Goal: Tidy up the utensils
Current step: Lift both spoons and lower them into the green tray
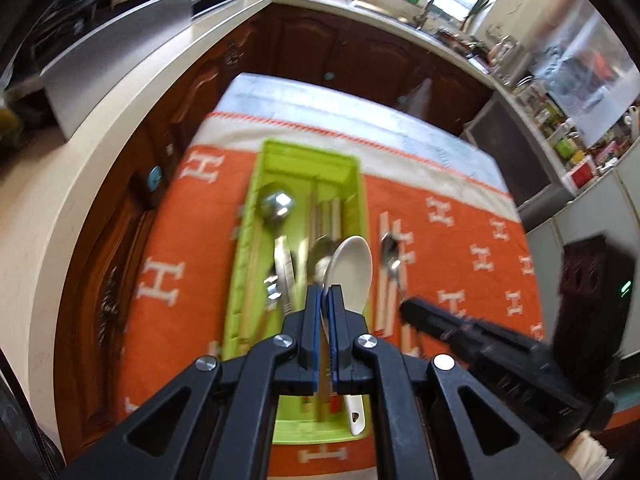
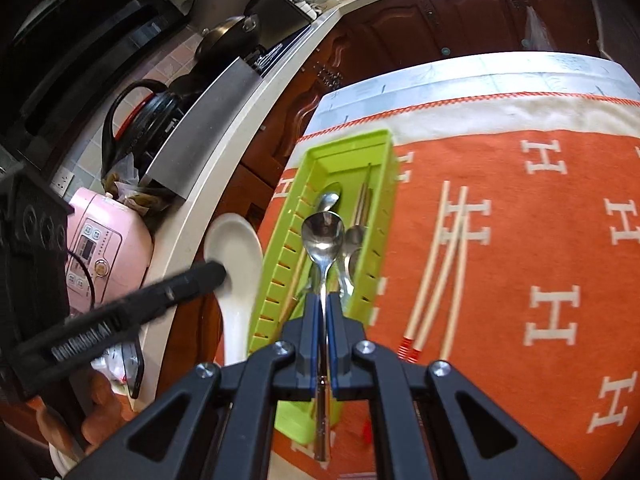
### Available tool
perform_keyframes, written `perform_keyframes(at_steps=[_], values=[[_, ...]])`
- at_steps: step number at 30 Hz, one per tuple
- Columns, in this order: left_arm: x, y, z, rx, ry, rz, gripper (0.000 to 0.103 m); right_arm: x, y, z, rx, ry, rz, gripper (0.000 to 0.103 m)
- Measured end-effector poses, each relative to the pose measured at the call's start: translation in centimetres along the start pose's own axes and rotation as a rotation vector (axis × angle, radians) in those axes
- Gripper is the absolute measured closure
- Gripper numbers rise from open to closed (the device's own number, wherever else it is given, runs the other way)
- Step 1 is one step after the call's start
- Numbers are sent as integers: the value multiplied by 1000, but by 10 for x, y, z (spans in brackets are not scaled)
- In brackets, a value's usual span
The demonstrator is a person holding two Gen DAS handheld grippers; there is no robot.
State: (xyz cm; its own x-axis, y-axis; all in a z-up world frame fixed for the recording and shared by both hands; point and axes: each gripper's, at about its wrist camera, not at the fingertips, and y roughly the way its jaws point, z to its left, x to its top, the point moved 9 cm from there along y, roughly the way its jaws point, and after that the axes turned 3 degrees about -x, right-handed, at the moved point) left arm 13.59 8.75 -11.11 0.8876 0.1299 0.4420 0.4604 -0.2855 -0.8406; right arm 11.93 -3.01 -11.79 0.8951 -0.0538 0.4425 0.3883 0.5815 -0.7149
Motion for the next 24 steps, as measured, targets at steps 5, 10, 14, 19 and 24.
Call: perform_keyframes(at_steps=[5,10,14,19,24], values=[[-17,34,24,14,-56,65,102,8,18,0,-15,46,6,100],[-28,62,25,-20,-73,109,101,23,40,-5,-71,68,1,100],[-29,74,15,-43,-52,121,101,36,57,-10,-121,57,0,100],[-25,79,15,-51,-62,114,99,42,73,-18,-147,81,18,97],[-16,71,19,-42,-64,83,94,44,75,-19,-157,79,3,96]])
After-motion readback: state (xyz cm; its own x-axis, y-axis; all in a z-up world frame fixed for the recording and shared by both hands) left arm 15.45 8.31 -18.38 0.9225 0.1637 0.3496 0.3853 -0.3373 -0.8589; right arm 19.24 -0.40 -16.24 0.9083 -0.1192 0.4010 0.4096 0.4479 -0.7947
